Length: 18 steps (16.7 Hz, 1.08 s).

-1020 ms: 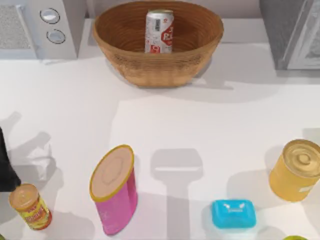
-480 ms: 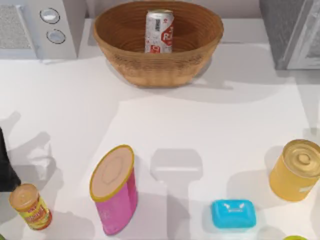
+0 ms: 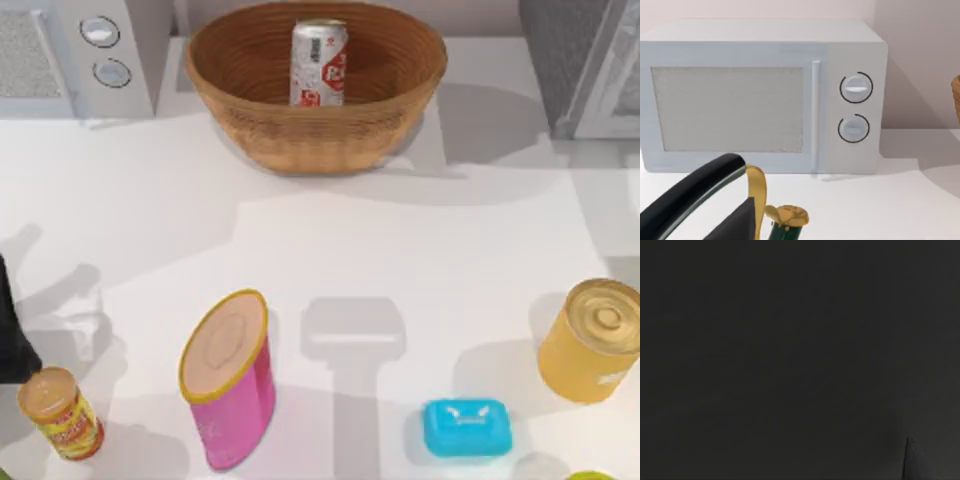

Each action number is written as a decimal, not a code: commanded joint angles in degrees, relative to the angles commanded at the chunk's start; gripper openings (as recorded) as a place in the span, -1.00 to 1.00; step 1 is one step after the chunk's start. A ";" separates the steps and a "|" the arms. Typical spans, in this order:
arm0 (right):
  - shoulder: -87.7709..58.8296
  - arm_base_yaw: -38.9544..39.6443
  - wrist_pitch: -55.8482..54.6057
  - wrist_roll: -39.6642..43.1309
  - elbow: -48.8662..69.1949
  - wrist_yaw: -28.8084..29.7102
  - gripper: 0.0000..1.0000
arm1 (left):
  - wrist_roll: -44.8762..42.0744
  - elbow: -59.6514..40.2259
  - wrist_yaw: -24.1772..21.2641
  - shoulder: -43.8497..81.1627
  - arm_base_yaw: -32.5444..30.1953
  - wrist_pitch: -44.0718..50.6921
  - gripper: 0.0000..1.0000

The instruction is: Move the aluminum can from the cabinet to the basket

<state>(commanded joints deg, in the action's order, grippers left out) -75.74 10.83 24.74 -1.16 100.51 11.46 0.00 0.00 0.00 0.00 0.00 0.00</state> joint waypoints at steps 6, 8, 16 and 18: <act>1.66 14.23 0.33 0.09 -1.82 14.23 1.00 | 0.00 0.00 0.00 0.00 0.00 0.00 1.00; 1.71 14.49 0.33 0.09 -1.87 14.48 1.00 | 0.00 0.00 0.00 0.00 0.00 0.00 1.00; -0.77 11.16 -0.33 0.77 1.30 13.59 1.00 | 0.00 0.00 0.00 0.00 0.00 0.00 1.00; -2.41 10.17 -0.86 0.71 2.51 12.69 1.00 | 0.00 0.00 0.00 0.00 0.00 0.00 1.00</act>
<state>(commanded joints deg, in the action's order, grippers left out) -78.15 21.00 23.88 -0.45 103.02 24.15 0.00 0.00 0.00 0.00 0.00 0.00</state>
